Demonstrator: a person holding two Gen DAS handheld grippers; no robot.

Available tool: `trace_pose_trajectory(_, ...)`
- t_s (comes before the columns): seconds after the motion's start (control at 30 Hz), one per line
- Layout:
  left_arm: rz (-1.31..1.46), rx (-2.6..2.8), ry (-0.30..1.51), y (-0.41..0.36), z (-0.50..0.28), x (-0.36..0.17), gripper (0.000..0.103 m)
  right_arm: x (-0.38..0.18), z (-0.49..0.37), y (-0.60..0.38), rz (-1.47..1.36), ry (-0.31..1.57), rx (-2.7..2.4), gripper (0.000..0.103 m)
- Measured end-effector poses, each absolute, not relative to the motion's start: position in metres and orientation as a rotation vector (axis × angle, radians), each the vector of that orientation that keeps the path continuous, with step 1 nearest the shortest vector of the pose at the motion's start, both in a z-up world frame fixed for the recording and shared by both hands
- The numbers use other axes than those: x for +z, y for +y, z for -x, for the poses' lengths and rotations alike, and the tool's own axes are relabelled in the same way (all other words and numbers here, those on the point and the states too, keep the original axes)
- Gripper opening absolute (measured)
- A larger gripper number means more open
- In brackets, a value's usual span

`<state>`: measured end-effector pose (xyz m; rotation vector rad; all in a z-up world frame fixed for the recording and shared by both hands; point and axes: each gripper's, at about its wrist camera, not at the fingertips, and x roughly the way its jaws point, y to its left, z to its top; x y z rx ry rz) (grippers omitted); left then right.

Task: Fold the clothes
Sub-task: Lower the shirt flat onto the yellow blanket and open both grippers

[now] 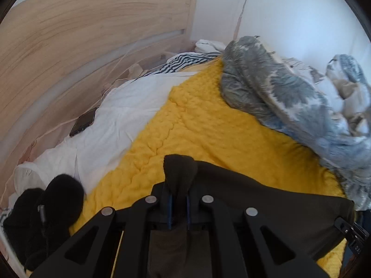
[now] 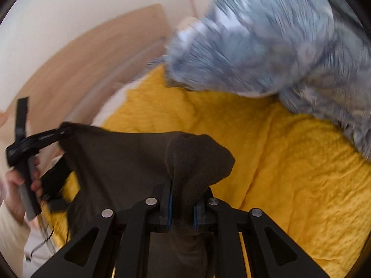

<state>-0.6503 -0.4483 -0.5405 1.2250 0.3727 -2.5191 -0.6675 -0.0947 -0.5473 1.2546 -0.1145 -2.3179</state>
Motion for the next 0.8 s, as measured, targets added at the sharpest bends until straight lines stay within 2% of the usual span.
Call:
trace_pose_trajectory(0.07,-1.255,-2.509,0.344,-0.445,0.662,-0.547,0.009,-0.556,0.678,-0.093,-1.266,-0.116,-2.343,0.012)
trace_pose_trajectory(0.17,-1.371,-2.442,0.289,-0.440,0.682,-0.567,0.019,-0.566,0.690,-0.092,-1.294,-0.121,-2.365,0.013)
trace_pose_trajectory(0.2,-1.402,-2.406,0.276,-0.440,0.685,-0.575,0.020,-0.571,0.694,-0.093,-1.316,-0.105,-2.375,0.016)
trace_pose_trajectory(0.23,-1.423,-2.378,0.268,-0.442,0.685,-0.582,0.020,-0.576,0.697,-0.094,-1.347,-0.078,-2.390,0.019)
trace_pose_trajectory(0.3,-1.440,-2.348,0.245,-0.445,0.684,-0.590,0.022,-0.586,0.703,-0.095,-1.403,-0.017,-2.426,0.041)
trace_pose_trajectory(0.43,-1.490,-2.333,0.224,-0.458,0.677,-0.595,0.027,-0.590,0.702,-0.085,-1.380,0.023,-2.484,0.042)
trace_pose_trajectory(0.57,-1.519,-2.308,0.127,-0.468,0.669,-0.588,0.030,-0.585,0.701,-0.073,-1.356,0.028,-2.502,0.042)
trace_pose_trajectory(0.8,-1.260,-2.279,0.034,-0.486,0.649,-0.529,0.031,-0.562,0.689,-0.064,-1.286,0.047,-2.519,0.042)
